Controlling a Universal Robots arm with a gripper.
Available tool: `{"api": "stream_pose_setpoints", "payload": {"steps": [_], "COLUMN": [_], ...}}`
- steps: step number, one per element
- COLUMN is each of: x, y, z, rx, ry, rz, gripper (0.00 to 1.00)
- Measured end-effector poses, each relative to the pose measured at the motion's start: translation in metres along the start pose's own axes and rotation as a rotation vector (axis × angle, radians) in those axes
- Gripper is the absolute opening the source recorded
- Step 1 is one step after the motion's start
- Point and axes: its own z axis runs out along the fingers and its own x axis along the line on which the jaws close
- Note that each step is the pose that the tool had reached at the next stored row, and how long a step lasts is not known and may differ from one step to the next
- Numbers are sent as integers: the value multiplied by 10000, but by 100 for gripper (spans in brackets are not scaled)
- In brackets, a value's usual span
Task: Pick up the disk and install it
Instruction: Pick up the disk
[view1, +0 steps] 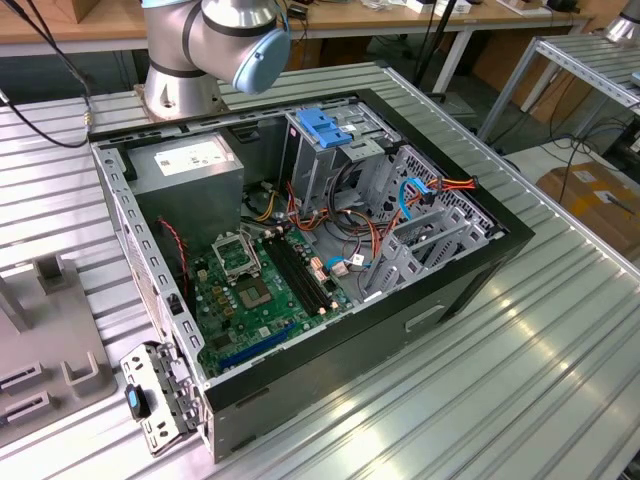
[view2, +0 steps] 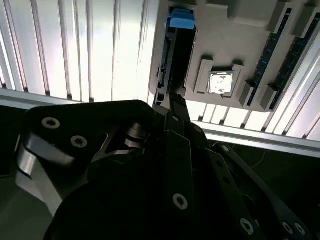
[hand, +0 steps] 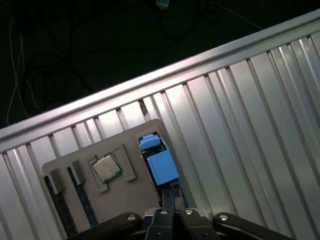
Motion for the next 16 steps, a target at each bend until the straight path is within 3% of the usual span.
{"api": "stream_pose_setpoints", "payload": {"steps": [8,16], "x": [0,0], "y": [-1,-1], "z": [16,16], "rx": [-46,-50], "ry": [69,74], "rz": [-1918,-2065], "gripper": [11,11]}}
